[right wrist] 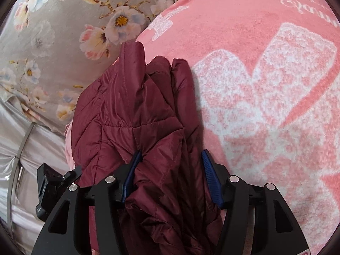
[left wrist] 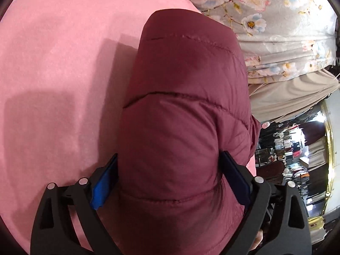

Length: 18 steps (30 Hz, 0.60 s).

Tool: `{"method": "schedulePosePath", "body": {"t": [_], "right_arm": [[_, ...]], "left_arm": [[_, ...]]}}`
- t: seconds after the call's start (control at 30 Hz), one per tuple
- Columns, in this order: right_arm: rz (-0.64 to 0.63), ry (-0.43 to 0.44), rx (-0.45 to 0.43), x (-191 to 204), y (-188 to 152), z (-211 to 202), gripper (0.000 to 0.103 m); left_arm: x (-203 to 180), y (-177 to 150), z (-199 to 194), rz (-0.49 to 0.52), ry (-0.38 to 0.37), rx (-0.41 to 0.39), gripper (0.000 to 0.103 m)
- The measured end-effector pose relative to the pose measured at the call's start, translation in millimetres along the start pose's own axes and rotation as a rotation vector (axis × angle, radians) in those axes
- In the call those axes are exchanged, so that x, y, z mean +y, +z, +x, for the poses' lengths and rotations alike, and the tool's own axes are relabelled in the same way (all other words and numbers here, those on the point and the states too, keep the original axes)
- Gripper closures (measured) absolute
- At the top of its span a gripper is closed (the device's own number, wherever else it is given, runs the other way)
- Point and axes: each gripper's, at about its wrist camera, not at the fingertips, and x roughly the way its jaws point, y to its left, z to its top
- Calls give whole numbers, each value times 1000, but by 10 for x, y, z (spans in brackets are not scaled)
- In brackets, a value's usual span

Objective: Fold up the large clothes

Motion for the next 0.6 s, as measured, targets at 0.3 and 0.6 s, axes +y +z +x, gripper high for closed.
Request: {"method": "schedulePosePath", "body": {"t": [0.3, 0.6], "right_arm": [[-11, 121, 27, 95, 74, 46, 86], [-163, 179, -176, 777, 185, -758, 88]], "left_arm": [[-320, -11, -39, 151, 50, -5, 38], [-1026, 81, -620, 375, -40, -113, 59]]}}
